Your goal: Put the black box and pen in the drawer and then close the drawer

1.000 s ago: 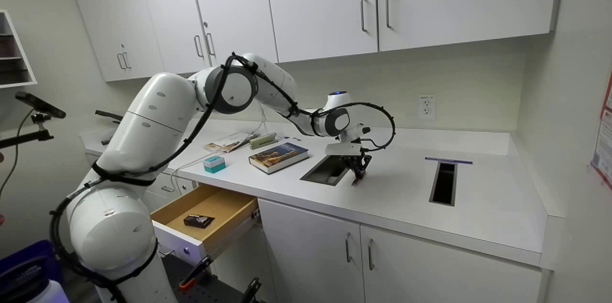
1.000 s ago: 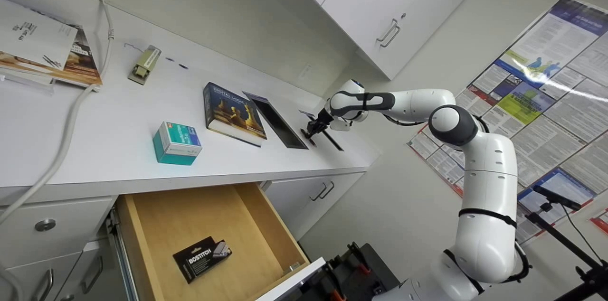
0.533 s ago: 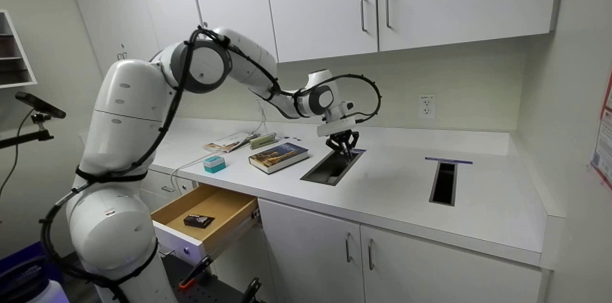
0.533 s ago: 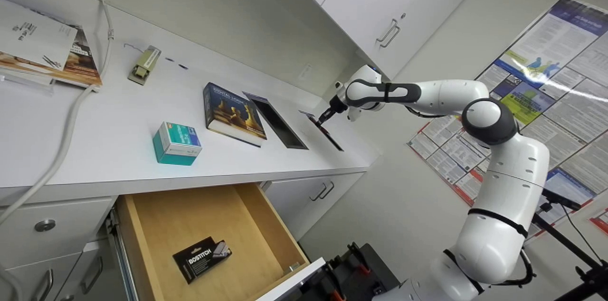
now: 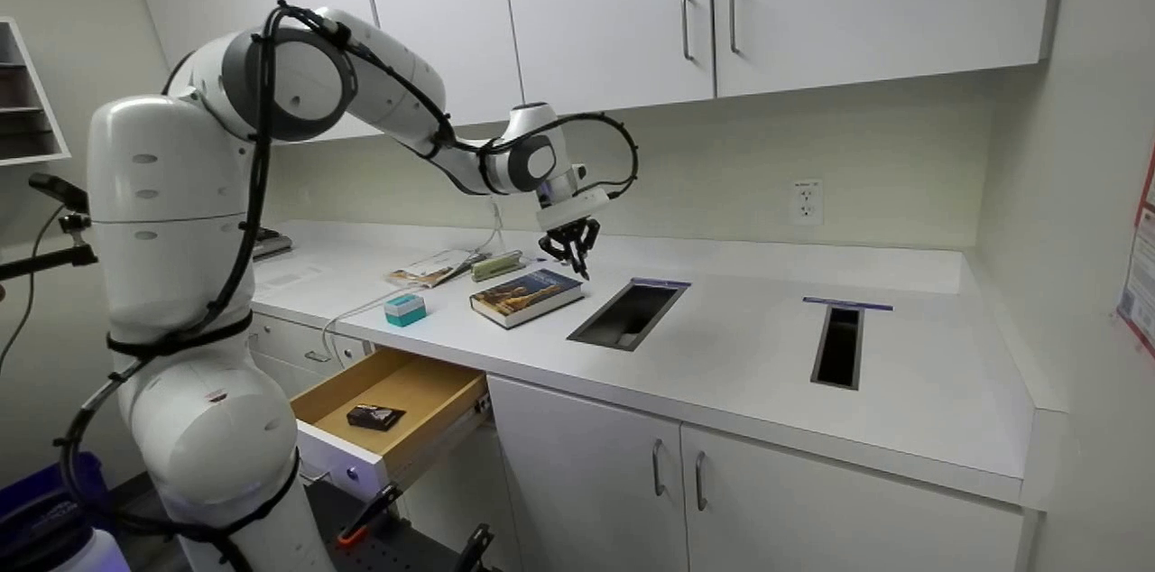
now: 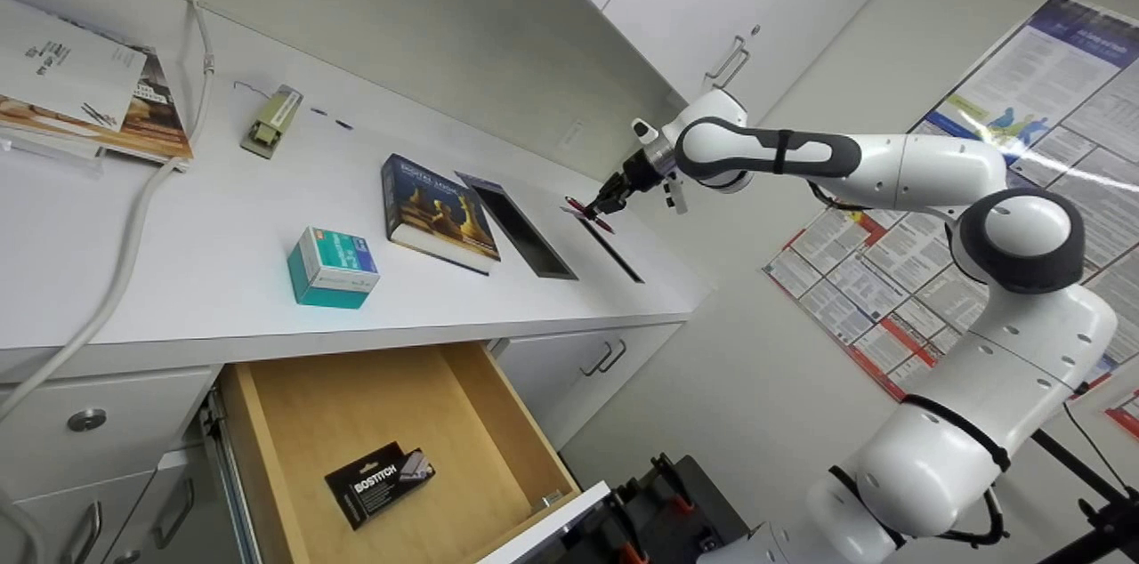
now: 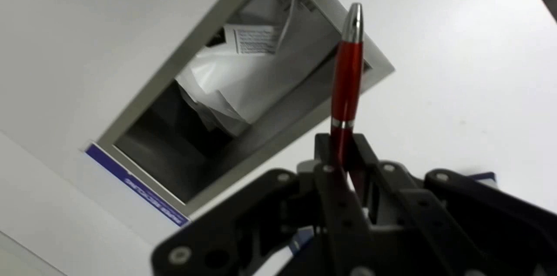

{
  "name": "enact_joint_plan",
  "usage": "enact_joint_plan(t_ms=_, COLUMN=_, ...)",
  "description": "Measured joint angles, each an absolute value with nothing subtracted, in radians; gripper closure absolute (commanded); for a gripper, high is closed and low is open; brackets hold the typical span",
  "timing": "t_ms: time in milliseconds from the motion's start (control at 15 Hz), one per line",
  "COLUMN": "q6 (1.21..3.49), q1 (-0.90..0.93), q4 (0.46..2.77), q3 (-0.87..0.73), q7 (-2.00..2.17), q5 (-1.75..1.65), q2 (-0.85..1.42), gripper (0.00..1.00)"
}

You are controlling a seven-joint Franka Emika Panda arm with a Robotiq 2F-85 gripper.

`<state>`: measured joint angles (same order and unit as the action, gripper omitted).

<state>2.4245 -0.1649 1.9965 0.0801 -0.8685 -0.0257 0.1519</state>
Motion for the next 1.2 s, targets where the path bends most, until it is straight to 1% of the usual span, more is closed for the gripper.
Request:
enact_joint_plan(t_ms=333, q6=2.424, q1=-0.140, q4=2.005, q3=0.053, q7=-0.872, q5=-0.020, q2=0.151, gripper=0.87)
enact_joint_plan(t_ms=400, q6=2.424, q1=-0.140, q4=2.004, q3=0.051, q7=-0.872, q5=-0.020, q2=0.152, gripper=0.96)
enact_joint_plan(t_ms=533, q6=2.425, q1=-0.136, q4=2.004, q3=0.053, q7=-0.883, q5=-0.006, q2=0.153, gripper=0.97)
enact_joint_plan(t_ms=800, q6=2.447, q1=-0.089, q4=2.027, q3=0.121, q7=-1.056, q5=0.192, q2=0.133, gripper=0.97)
enact_joint_plan(t_ms=1000, q6=2.447, q1=-0.025, q4=2.093, q3=0.184, q7=-1.194, q5=0.369, q2=0.072, gripper=0.97)
enact_joint_plan(t_ms=1200, q6=2.428, q1=0.044, q4=2.166, q3=0.211, q7=-1.372, q5=0.568, q2=0.004, gripper=0.97)
